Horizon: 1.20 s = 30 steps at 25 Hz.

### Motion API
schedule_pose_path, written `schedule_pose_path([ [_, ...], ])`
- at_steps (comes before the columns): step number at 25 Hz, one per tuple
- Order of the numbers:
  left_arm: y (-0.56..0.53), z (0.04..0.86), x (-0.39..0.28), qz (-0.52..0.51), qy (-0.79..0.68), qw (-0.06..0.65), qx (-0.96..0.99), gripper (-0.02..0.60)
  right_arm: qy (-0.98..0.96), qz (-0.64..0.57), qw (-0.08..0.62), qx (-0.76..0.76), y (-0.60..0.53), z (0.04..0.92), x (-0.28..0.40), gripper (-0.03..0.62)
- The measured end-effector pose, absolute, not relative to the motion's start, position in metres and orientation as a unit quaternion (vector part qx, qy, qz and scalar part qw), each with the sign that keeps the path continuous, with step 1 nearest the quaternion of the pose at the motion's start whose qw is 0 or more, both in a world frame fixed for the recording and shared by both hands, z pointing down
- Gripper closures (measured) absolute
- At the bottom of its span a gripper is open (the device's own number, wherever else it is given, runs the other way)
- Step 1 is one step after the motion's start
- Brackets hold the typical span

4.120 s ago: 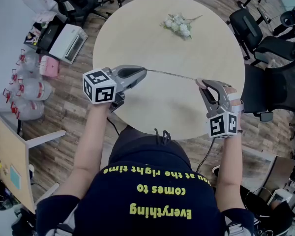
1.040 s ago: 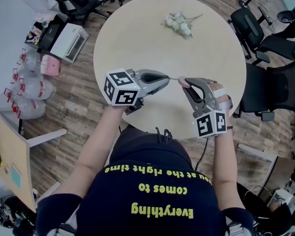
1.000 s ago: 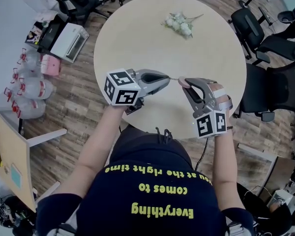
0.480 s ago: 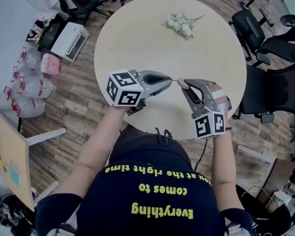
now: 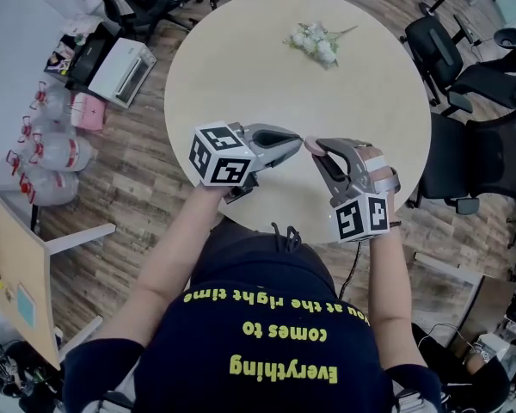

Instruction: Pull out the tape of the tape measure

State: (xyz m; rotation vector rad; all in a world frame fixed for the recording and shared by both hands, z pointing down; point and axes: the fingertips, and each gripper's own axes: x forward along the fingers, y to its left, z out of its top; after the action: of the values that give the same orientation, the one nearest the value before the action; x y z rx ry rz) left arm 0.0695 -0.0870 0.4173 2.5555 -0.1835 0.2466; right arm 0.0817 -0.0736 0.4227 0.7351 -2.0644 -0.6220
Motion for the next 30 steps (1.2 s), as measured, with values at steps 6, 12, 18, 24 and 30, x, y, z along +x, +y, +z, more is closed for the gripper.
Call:
schedule_pose_path([
  [6,-0.086,0.419,0.07,0.092,-0.071,0.281,0.953,0.574,-0.821,-0.245,0.424,0.295,-0.074,0.426,0.083,0.51],
  [12,-0.089,0.421,0.066,0.084,-0.083,0.28,0.953,0.571,-0.823,-0.241,0.421,0.297,-0.073,0.427,0.082,0.511],
  [18,-0.092,0.426,0.062,0.085,-0.094,0.276,0.953,0.554,-0.825,-0.236,0.419,0.298,-0.074,0.434,0.086,0.51],
  [24,-0.094,0.43,0.061,0.074,-0.092,0.291,0.95,0.532,-0.83,-0.229,0.416,0.292,-0.078,0.439,0.084,0.51],
  [30,-0.096,0.433,0.064,0.083,-0.09,0.286,0.95,0.492,-0.832,-0.226,0.418,0.285,-0.081,0.439,0.079,0.51],
])
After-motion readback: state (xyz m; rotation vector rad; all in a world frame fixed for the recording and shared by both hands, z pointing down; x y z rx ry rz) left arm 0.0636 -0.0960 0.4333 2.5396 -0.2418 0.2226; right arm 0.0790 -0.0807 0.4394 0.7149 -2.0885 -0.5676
